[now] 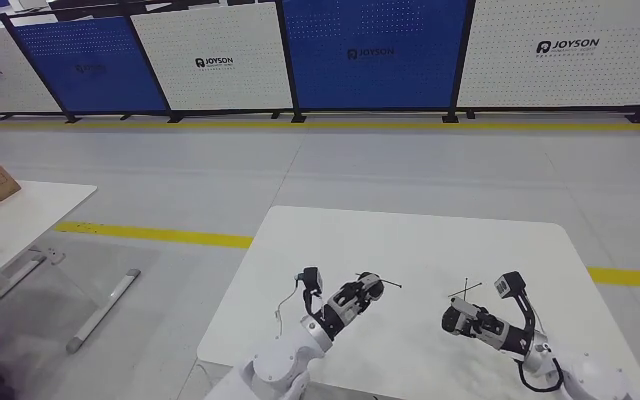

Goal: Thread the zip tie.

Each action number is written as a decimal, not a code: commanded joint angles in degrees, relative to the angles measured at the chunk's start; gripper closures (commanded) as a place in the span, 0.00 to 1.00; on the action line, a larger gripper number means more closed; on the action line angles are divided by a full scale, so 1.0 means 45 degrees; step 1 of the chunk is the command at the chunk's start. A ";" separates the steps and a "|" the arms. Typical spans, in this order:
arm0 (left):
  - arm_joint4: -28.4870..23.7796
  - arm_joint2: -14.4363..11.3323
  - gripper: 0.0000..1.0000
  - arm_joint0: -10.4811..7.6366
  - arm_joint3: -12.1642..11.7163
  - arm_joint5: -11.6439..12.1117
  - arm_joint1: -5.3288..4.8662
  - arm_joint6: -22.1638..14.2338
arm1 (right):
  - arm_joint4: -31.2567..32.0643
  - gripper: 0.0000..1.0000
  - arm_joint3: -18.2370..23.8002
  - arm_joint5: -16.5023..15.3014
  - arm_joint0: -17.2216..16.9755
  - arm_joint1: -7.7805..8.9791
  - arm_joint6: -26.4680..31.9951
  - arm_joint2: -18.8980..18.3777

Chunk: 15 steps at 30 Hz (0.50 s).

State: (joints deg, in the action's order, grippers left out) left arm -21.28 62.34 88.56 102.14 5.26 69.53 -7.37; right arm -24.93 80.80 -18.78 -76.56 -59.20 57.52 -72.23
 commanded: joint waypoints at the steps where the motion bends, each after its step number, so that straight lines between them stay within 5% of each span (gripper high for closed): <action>1: 0.0321 -0.0081 1.00 -0.0072 -0.0340 -0.0126 0.0012 0.0175 | 0.0000 0.00 0.0000 0.0000 0.0000 0.0000 0.0000 0.0000; 15: 0.0624 -0.0163 1.00 -0.0097 -0.0380 -0.0229 0.0031 0.0454 | 0.0000 0.00 0.0000 0.0000 0.0000 0.0000 0.0000 0.0000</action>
State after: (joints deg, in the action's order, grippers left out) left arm -18.47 61.61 88.12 100.44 4.23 69.67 -5.32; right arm -24.93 80.80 -18.78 -76.56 -59.20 57.52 -72.23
